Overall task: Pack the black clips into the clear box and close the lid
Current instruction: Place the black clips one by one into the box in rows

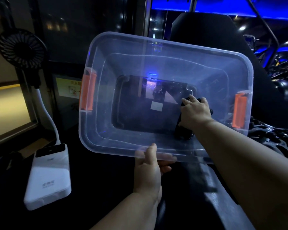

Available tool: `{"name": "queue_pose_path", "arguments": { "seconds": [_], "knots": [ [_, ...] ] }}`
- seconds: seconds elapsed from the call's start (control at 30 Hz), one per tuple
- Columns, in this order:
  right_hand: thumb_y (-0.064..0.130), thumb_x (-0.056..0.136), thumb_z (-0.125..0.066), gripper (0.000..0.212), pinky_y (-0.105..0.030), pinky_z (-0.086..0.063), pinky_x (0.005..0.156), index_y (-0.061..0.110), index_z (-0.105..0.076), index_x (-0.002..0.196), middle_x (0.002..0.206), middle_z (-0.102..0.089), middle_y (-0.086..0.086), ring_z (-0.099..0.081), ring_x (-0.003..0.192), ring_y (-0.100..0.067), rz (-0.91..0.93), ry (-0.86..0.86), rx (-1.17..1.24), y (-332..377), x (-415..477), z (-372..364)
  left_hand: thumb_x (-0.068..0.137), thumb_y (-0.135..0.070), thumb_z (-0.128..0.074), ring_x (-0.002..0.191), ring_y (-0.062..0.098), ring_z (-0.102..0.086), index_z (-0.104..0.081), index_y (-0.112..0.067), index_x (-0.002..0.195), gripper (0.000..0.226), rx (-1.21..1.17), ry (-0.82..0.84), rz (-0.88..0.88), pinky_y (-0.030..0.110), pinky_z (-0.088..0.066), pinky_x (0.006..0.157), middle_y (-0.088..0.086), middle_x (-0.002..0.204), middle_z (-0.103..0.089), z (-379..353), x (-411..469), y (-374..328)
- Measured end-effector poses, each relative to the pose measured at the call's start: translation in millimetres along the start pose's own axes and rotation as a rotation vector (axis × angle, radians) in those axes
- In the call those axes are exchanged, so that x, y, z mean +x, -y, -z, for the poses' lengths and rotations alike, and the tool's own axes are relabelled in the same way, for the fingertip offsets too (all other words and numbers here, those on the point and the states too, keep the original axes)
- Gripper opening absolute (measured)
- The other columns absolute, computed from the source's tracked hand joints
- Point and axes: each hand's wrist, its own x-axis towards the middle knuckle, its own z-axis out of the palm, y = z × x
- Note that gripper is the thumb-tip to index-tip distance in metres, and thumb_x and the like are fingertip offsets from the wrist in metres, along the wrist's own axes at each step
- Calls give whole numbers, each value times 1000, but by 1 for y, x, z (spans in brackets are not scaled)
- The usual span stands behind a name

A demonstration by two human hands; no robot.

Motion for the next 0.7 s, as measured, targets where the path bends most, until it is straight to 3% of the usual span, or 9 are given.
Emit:
{"name": "queue_pose_path", "arguments": {
  "seconds": [0.17,0.3,0.43,0.5,0.6,0.7],
  "knots": [
    [44,82,-55,37,-48,-26,103,31,-63,116,135,-46,8,-28,134,-21,8,32,-17,1,3,0,99,-26,-42,63,22,-69,-45,-11,114,21,-3,-4,0,19,-48,47,14,67,-69,0,3,1],
    [50,82,-54,40,-49,-29,99,32,-63,117,130,-47,8,-30,129,-21,26,18,-56,-1,4,0,100,-26,-41,62,22,-69,-45,-8,115,24,-11,7,-2,20,-49,48,16,67,-69,-1,5,2],
    [70,81,-49,64,-58,-14,110,32,-53,132,152,-28,4,-9,144,-21,35,-8,14,-10,0,6,100,-29,-41,63,21,-69,-45,-11,111,21,-31,8,2,21,-51,50,13,66,-69,-1,5,2],
    [71,81,-47,65,-58,-14,111,31,-53,132,153,-25,4,-6,145,-20,20,-50,76,-14,-7,11,100,-30,-41,64,21,-69,-45,-13,110,20,-26,11,-5,22,-51,50,14,66,-69,-1,6,2],
    [68,84,-45,61,-51,-21,110,30,-54,130,153,-27,3,-10,144,-20,-36,-82,180,-22,-23,23,100,-32,-41,62,20,-69,-45,-15,106,19,-23,3,-15,22,-52,50,13,65,-69,-3,6,2],
    [56,87,-54,45,-43,-36,100,25,-64,119,138,-48,-3,-34,132,-28,-84,-253,417,-31,-49,37,99,-34,-43,59,17,-68,-48,-17,100,18,-25,-2,-16,22,-52,51,9,64,-69,-4,6,3]
  ]
}}
